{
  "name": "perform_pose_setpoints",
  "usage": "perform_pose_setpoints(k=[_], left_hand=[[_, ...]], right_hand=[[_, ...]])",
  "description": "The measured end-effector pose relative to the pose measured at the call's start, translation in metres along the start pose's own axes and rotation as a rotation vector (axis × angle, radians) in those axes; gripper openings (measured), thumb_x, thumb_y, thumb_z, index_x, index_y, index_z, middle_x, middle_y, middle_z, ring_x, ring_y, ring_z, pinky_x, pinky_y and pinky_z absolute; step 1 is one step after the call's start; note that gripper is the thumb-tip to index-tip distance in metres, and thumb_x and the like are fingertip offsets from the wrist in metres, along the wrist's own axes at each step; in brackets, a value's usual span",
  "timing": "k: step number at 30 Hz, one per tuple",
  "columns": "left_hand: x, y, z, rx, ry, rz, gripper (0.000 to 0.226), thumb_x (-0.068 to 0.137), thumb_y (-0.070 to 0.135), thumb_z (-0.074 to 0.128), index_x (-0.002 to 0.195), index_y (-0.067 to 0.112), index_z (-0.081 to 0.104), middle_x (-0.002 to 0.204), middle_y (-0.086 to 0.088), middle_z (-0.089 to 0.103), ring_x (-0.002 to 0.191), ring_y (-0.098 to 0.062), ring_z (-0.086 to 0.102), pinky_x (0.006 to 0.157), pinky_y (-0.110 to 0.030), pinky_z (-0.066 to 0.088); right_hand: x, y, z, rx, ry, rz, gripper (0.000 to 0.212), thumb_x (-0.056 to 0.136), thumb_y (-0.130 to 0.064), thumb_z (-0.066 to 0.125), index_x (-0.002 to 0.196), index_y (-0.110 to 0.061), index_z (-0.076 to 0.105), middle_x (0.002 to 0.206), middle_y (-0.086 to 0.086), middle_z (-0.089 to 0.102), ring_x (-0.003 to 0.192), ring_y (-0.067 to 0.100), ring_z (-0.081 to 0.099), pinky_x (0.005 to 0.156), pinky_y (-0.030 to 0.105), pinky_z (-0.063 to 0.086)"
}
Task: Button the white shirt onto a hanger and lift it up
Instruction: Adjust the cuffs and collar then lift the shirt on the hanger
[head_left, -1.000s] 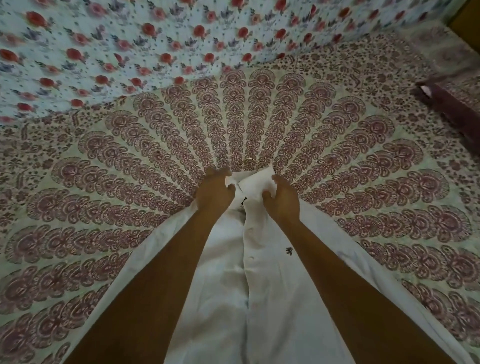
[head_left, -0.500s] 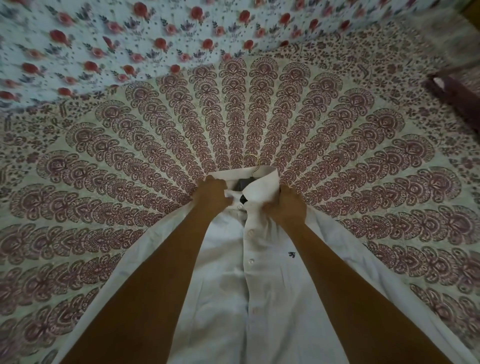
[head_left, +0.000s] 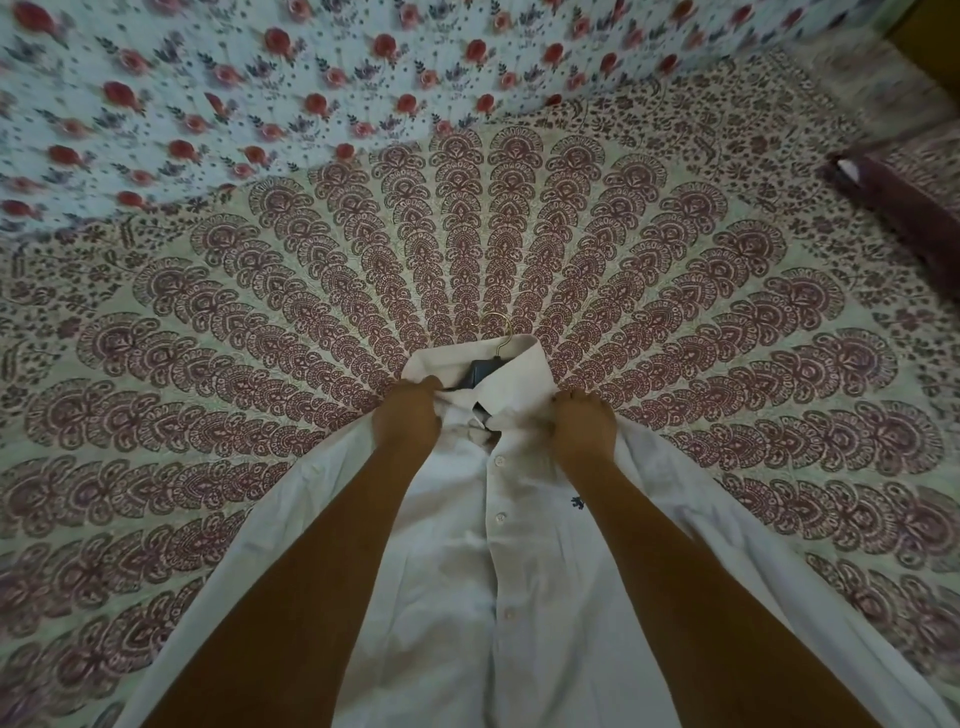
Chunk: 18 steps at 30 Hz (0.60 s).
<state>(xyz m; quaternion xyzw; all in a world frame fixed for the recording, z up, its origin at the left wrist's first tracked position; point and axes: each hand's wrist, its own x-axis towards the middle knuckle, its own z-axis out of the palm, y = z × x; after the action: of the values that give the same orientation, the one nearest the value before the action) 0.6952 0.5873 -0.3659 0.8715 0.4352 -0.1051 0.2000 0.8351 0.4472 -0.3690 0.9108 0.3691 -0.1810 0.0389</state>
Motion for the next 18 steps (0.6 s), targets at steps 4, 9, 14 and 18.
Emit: perform_pose_setpoints(k=[4, 9, 14, 18], left_hand=[[0.007, -0.001, -0.004, 0.094, -0.041, 0.002, 0.04, 0.083, 0.024, 0.062, 0.122, 0.023, 0.052, 0.121, -0.014, 0.049, 0.111, -0.03, 0.051, 0.084, -0.037, 0.046], [-0.001, -0.011, -0.006, -0.11, 0.093, 0.099, 0.043, 0.077, 0.02, 0.07, 0.118, 0.017, 0.058, 0.118, -0.017, 0.048, 0.106, -0.033, 0.052, 0.088, -0.036, 0.044], [-0.032, -0.007, -0.028, -0.596, 0.13, 0.061, 0.048, 0.071, 0.03, 0.051, 0.112, 0.007, 0.064, 0.112, -0.008, 0.042, 0.1, -0.017, 0.045, 0.085, -0.023, 0.036], [-0.047, 0.0, -0.05, -0.76, 0.185, -0.123, 0.053, 0.086, 0.039, 0.035, 0.087, -0.003, 0.066, 0.085, -0.01, 0.06, 0.081, -0.022, 0.053, 0.069, -0.027, 0.034]], right_hand=[[-0.004, 0.009, 0.001, 0.203, 0.009, -0.008, 0.039, 0.089, -0.013, 0.047, 0.127, -0.009, 0.044, 0.126, 0.013, 0.048, 0.116, 0.03, 0.045, 0.094, 0.04, 0.042], [-0.014, 0.021, -0.003, 0.43, 0.159, -0.084, 0.037, 0.082, -0.01, 0.056, 0.119, -0.004, 0.051, 0.1, 0.017, 0.063, 0.091, 0.036, 0.06, 0.079, 0.04, 0.046], [-0.033, 0.019, -0.006, 0.576, 0.317, -0.078, 0.041, 0.069, -0.004, 0.055, 0.109, -0.005, 0.054, 0.083, 0.01, 0.067, 0.077, 0.033, 0.064, 0.084, 0.044, 0.045], [-0.059, 0.015, -0.011, 0.639, 0.315, -0.055, 0.053, 0.064, -0.015, 0.051, 0.116, -0.009, 0.055, 0.105, 0.006, 0.065, 0.097, 0.03, 0.06, 0.086, 0.036, 0.032]])
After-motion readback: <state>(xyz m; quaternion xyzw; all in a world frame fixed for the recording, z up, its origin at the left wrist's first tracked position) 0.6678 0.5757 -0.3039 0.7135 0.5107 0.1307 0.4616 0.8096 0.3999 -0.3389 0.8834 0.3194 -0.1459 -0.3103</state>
